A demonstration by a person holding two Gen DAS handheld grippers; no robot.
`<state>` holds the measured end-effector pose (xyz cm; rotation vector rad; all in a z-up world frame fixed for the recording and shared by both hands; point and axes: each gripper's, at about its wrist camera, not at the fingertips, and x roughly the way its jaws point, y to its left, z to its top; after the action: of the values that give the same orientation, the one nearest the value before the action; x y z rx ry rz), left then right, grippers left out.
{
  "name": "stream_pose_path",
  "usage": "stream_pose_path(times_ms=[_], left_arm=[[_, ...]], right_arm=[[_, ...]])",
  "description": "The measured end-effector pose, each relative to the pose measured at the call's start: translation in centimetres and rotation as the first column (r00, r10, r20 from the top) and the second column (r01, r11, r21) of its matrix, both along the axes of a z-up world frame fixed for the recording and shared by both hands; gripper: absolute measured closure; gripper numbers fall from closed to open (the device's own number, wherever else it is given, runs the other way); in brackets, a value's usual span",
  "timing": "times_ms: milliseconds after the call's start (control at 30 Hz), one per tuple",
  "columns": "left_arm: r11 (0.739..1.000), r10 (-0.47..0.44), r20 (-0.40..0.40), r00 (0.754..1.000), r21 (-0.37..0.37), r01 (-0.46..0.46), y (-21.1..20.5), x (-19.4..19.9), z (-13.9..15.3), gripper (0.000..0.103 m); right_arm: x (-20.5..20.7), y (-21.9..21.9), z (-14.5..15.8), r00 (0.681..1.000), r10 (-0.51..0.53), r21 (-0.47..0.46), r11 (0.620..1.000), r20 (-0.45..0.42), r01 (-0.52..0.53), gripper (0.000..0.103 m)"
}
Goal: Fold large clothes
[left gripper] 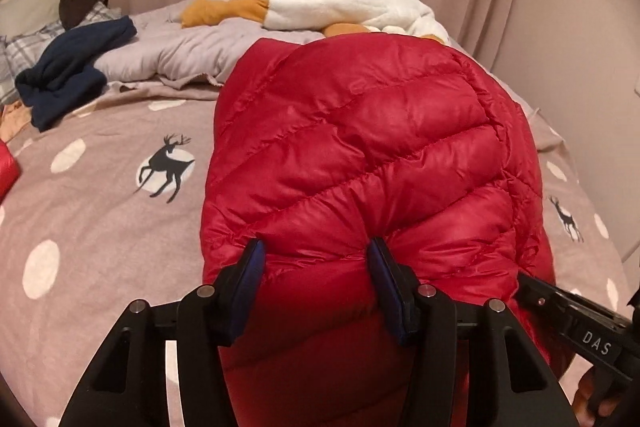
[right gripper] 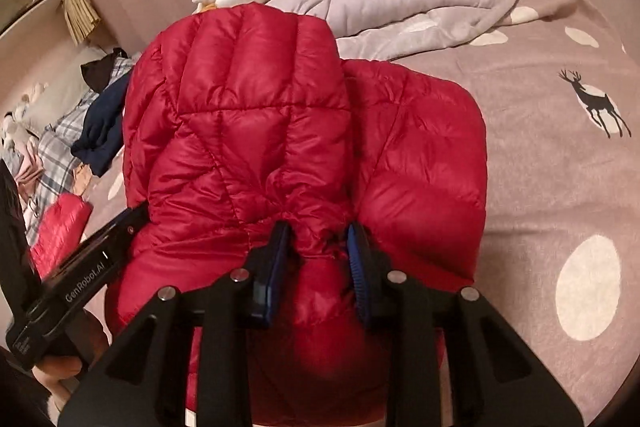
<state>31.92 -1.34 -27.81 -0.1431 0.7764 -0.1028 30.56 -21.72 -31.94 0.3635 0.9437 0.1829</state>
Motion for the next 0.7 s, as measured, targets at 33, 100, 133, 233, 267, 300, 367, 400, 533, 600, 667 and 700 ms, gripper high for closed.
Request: stream_pose_path(times_ms=[33, 100, 133, 233, 267, 300, 367, 400, 533, 600, 667, 700], left_arm=[[1.0, 0.002, -0.005, 1.0, -0.01, -0.002, 0.2, 0.1, -0.1, 0.05], [1.0, 0.002, -0.01, 1.0, -0.018, -0.003, 0.3, 0.2, 0.0, 0.05], [1.0, 0.007, -0.011, 1.0, -0.016, -0.008, 0.4, 0.1, 0.2, 0.05], [0.999, 0.041, -0.015, 0.999, 0.021, -0.04, -0.3, -0.1, 1.3, 0.05], [0.998, 0.05, -0.017, 0.999, 0.039, -0.05, -0.5, -0.2, 1.7, 0.05], [0.996, 0.059, -0.014, 0.998, 0.066, -0.058, -0.8, -0.6, 2.6, 0.05], [0.996, 0.043, 0.034, 0.998, 0.077, -0.046, -1.2, -1.8, 4.3, 0.05], [0.997, 0.037, 0.061, 0.997, 0.07, -0.041, -1.2, -2.4, 5.2, 0.05], [0.994, 0.09, 0.152, 0.984, 0.044, -0.098, -0.7, -5.5, 9.3, 0.05], [0.994, 0.103, 0.195, 0.975, 0.016, -0.109, -0.2, -7.3, 11.2, 0.05], [0.992, 0.123, 0.241, 0.963, -0.012, -0.124, 0.2, -9.3, 13.1, 0.05], [0.992, 0.129, 0.261, 0.957, -0.021, -0.128, 0.4, -10.1, 13.9, 0.05]], right_arm=[[0.0, -0.1, -0.2, 1.0, -0.004, 0.007, 1.0, -0.002, 0.004, 0.074], [-0.1, -0.4, -0.3, 1.0, -0.015, 0.029, 0.999, -0.011, 0.015, 0.073], [-0.1, -0.4, -0.2, 1.0, -0.02, 0.032, 0.999, -0.014, 0.02, 0.073], [-0.4, -0.1, 1.0, 0.999, -0.032, 0.007, 0.999, -0.011, 0.032, 0.071], [-0.6, 0.0, 1.6, 0.999, -0.038, -0.009, 0.999, -0.009, 0.038, 0.07], [-0.9, 0.0, 2.3, 0.999, -0.045, -0.021, 0.999, -0.005, 0.045, 0.07], [-1.7, -0.1, 3.9, 0.998, -0.053, -0.021, 0.998, 0.021, 0.054, 0.07], [-2.2, -0.3, 5.0, 0.997, -0.058, -0.02, 0.998, 0.048, 0.059, 0.07], [-4.8, -0.3, 9.4, 0.986, -0.066, -0.081, 0.994, 0.154, 0.079, 0.069], [-6.6, -0.4, 11.8, 0.975, -0.076, -0.108, 0.989, 0.208, 0.1, 0.069], [-8.1, -0.5, 13.5, 0.966, -0.08, -0.136, 0.984, 0.246, 0.117, 0.069], [-8.8, -0.5, 14.3, 0.963, -0.081, -0.157, 0.98, 0.258, 0.125, 0.069]])
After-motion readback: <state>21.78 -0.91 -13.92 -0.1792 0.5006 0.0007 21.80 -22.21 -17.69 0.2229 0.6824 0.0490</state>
